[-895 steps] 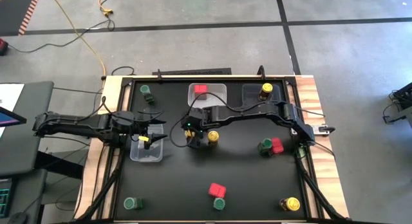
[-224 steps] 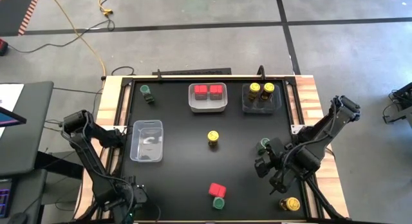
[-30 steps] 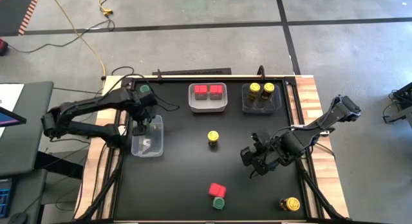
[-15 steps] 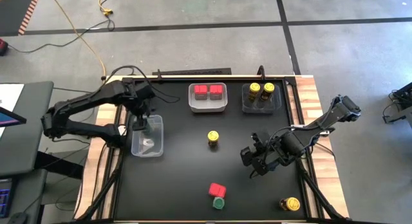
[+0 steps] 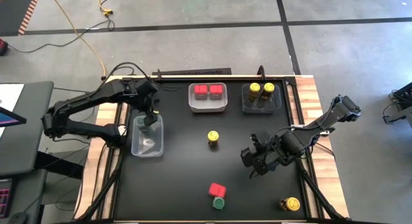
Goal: Sort spices by type
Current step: Put the top green seasoning bottle into the transparent bin
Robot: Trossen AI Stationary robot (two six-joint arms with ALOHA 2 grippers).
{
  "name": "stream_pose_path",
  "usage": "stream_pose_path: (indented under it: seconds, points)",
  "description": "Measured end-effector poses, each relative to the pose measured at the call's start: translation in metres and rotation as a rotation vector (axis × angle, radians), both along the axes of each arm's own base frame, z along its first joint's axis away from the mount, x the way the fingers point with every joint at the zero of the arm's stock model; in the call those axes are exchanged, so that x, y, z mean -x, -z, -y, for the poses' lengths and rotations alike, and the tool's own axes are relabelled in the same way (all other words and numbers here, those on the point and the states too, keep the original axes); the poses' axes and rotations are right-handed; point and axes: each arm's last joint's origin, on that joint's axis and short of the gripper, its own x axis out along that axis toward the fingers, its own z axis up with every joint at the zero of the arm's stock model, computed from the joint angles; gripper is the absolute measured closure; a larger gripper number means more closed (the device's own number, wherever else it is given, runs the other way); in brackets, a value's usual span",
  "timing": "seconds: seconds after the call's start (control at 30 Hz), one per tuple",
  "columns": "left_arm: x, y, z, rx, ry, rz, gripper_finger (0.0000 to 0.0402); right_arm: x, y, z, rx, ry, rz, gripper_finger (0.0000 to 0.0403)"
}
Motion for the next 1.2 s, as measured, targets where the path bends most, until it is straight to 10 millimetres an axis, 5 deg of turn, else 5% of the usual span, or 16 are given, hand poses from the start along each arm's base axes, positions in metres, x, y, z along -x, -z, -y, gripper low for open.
stream_pose_path:
  seconds: [0.47, 0.73, 1.2]
  points:
    - [-0.016, -0.006, -0.018, -0.141, -0.208, 0.140, 0.0079, -0.002, 0.000, 0.004, 0.110, -0.176, -0.068, 0.0053]
    - [-0.025, 0.002, -0.070, -0.085, -0.374, -0.068, 0.0079, -0.006, 0.000, 0.012, 0.103, -0.150, -0.075, 0.0053]
    - [-0.041, 0.019, -0.136, -0.085, 0.004, -0.329, 0.0079, -0.018, -0.001, 0.033, 0.050, -0.064, -0.060, 0.0053]
